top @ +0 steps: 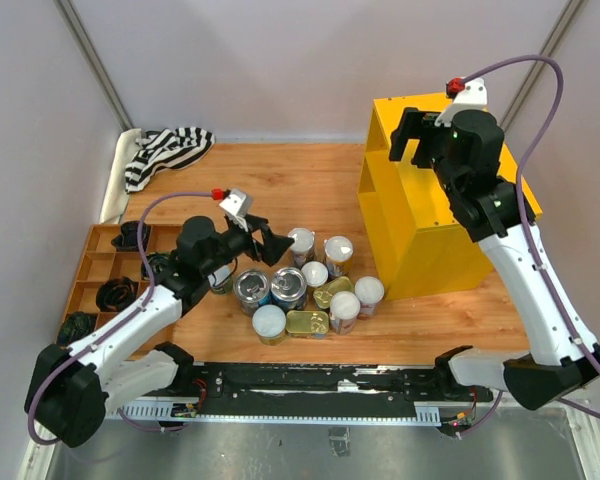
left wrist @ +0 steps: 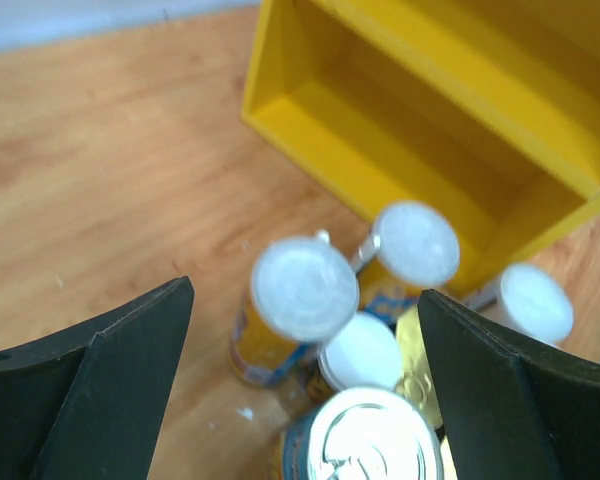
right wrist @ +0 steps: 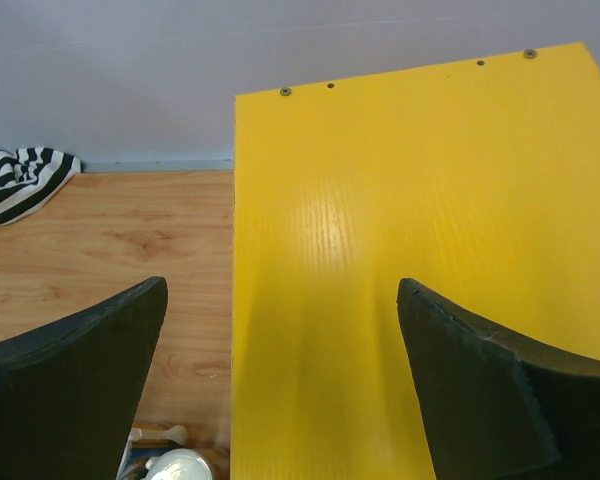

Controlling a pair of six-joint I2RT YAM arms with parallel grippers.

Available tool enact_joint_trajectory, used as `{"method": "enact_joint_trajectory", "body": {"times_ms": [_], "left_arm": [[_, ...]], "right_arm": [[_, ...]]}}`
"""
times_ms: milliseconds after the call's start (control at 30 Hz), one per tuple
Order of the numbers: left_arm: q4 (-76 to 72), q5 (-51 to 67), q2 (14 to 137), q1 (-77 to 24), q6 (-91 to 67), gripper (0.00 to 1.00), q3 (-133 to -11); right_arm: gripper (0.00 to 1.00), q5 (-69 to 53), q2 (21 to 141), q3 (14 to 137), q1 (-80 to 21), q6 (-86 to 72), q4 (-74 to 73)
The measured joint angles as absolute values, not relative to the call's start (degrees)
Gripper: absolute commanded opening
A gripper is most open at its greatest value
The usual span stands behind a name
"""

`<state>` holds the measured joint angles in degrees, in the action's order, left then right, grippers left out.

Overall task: Place and organize the canned foods onto the counter
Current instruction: Move the counter to the center of the board, then pick up the canned food from the center of the board.

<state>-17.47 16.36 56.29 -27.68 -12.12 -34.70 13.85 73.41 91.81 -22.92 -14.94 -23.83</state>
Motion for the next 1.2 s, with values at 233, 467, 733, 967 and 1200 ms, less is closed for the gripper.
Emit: {"method": "enact_joint_trajectory", "body": {"times_ms": [233,467,733,967,1200], "left_arm": [[-19.33,19.62,62.87,-30.48,-11.09,1.00,-28.91],[-24.10,22.72,69.95,-30.52,-8.91,1.00,-28.60],[-25.30,24.10,78.26,-30.61,-6.31,1.00,-32.60],[-25.67,24.25,82.72,-31.03,-3.90,0.75,-36.73],[-26.13,24.51,86.83,-31.14,-1.48,0.45,-40.51]], "right_arm": [[0.98,17.23,70.04,90.04,-22.94,-13.15,-23.75],[0.98,18.61,67.68,87.05,-22.94,-12.67,-23.86],[0.98,20.21,64.05,85.41,-22.94,-11.53,-23.53],[0.98,20.18,63.83,84.75,-22.94,-11.51,-23.68],[0.98,20.18,63.64,84.09,-22.94,-11.51,-24.32]]}}
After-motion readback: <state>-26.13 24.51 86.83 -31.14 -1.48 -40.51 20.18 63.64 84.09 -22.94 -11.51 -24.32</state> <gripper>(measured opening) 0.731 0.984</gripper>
